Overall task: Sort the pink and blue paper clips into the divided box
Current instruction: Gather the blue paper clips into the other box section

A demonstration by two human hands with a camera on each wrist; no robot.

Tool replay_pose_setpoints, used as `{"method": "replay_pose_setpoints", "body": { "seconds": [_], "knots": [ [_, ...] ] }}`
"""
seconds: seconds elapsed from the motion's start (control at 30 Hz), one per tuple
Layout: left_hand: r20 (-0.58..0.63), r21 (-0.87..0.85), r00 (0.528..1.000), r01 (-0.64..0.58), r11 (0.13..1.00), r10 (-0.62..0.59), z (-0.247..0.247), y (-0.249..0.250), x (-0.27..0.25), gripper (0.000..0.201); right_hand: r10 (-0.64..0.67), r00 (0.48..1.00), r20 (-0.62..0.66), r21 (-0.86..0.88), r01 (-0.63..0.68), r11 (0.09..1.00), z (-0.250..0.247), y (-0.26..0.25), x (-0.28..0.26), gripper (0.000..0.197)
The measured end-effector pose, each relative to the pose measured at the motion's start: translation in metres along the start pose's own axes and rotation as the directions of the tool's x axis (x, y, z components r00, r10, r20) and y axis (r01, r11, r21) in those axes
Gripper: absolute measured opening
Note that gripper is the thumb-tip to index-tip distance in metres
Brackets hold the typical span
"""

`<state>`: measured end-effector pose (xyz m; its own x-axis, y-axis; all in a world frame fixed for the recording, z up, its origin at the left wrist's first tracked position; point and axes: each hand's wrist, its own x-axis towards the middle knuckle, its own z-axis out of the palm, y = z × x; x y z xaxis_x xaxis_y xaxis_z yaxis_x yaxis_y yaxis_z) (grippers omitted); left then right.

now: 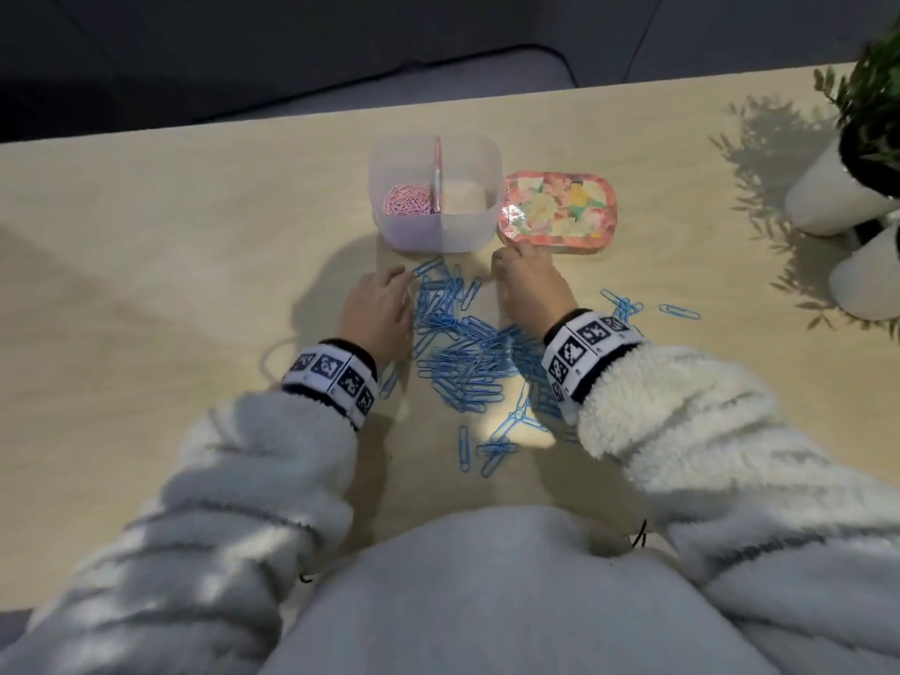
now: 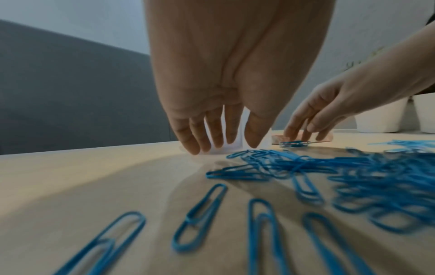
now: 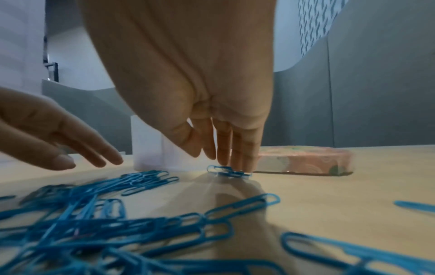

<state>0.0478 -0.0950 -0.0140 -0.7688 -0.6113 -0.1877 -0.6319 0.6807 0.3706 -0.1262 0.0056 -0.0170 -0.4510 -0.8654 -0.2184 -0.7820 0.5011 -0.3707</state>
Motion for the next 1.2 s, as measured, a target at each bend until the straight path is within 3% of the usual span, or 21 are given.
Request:
{"method": "replay_pose_setpoints", "body": {
  "seconds": [0.07, 0.2, 0.33, 0.43, 0.53, 0.63, 0.83, 1.0, 1.2],
  "knots": [
    [0.059, 0.025, 0.998, -0.007, 1.0, 0.005, -0.001, 0.0, 0.015, 0.042, 0.004, 0.999, 0.052, -0.029, -0.003, 1.0, -0.001, -0.005, 0.004, 0.032],
    [0.15, 0.128, 0.987, -0.081, 0.989, 0.061, 0.006, 0.004, 0.017, 0.053, -0.121, 0.984, 0.129, -0.067, 0.13, 0.989, 0.003, -0.03, -0.002, 0.029],
    [0.194, 0.075, 0.968, -0.177, 0.981, 0.16, 0.014, -0.001, -0.003, 0.054, -0.145, 0.969, 0.2, 0.013, 0.145, 0.989, 0.004, -0.029, -0.01, 0.029],
    [0.173, -0.028, 0.971, -0.164, 0.986, 0.166, 0.007, -0.007, -0.016, 0.058, -0.131, 0.972, 0.193, 0.064, 0.121, 0.991, 0.004, -0.018, -0.015, 0.055],
    [0.181, -0.005, 0.978, -0.106, 0.994, 0.106, 0.001, -0.013, -0.02, 0.064, -0.167, 0.963, 0.211, -0.098, 0.191, 0.977, 0.012, -0.022, -0.021, 0.075],
    [0.189, 0.027, 0.979, -0.081, 0.996, 0.075, 0.003, -0.01, -0.017, 0.06, -0.226, 0.957, 0.183, -0.224, 0.265, 0.938, 0.024, -0.033, -0.026, 0.058],
    [0.137, 0.038, 0.99, -0.05, 0.998, 0.044, 0.007, 0.002, -0.013, 0.04, -0.222, 0.965, 0.14, -0.195, 0.247, 0.949, 0.027, -0.035, -0.028, 0.033],
    [0.103, 0.027, 0.993, -0.061, 0.998, 0.058, 0.008, 0.004, -0.012, 0.029, -0.191, 0.973, 0.131, -0.018, 0.195, 0.981, 0.004, -0.026, -0.026, 0.028],
    [0.019, -0.14, 1.0, 0.008, 0.99, -0.006, 0.005, -0.001, -0.011, 0.019, -0.083, 0.996, 0.045, 0.246, 0.069, 0.967, -0.054, -0.023, -0.007, 0.02]
  ]
}}
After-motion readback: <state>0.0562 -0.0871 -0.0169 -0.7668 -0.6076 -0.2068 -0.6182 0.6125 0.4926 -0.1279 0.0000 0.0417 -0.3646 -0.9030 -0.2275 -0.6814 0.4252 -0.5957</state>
